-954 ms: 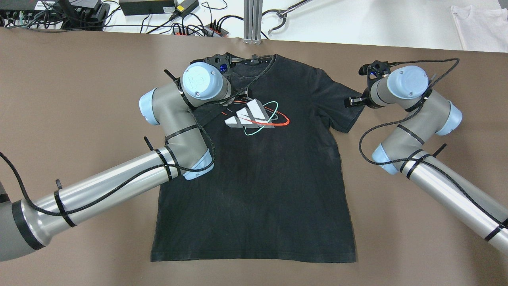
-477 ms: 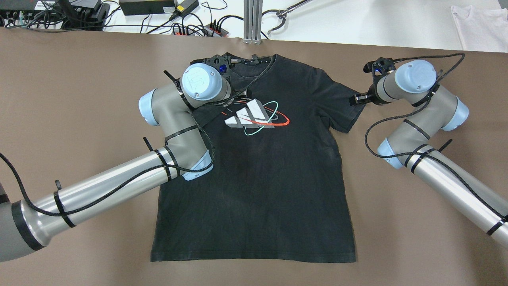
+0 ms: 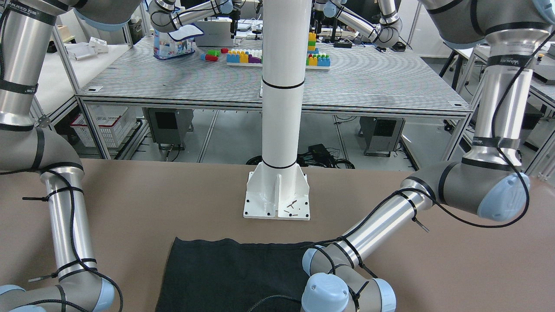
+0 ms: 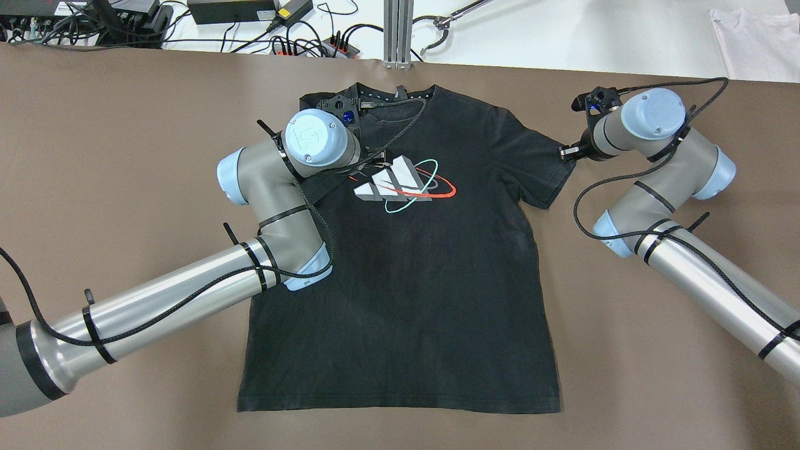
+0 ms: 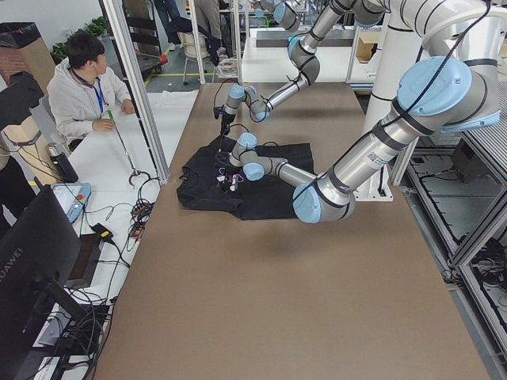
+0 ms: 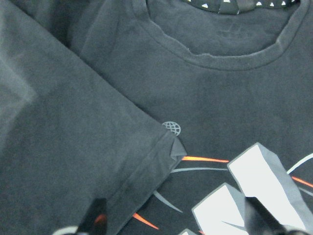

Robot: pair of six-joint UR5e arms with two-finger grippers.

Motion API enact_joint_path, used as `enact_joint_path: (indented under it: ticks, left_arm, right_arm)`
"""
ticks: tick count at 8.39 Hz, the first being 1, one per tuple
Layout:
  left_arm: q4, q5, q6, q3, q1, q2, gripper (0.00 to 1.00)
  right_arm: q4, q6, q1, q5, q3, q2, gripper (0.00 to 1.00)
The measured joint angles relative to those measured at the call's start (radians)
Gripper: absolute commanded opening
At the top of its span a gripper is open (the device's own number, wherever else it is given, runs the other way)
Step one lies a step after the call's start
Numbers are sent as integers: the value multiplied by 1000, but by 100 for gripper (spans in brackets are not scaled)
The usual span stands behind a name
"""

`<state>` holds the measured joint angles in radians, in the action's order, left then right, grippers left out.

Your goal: Fold clothes

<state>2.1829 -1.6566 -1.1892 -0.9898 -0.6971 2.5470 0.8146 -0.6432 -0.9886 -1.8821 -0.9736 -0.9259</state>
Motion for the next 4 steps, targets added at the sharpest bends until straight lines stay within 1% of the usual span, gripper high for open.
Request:
enact_joint_path:
  ticks: [4]
  left_arm:
    - [2, 0, 0, -1, 1, -1, 100]
  right_arm:
    - [-1, -1, -1, 1, -5, 5, 0]
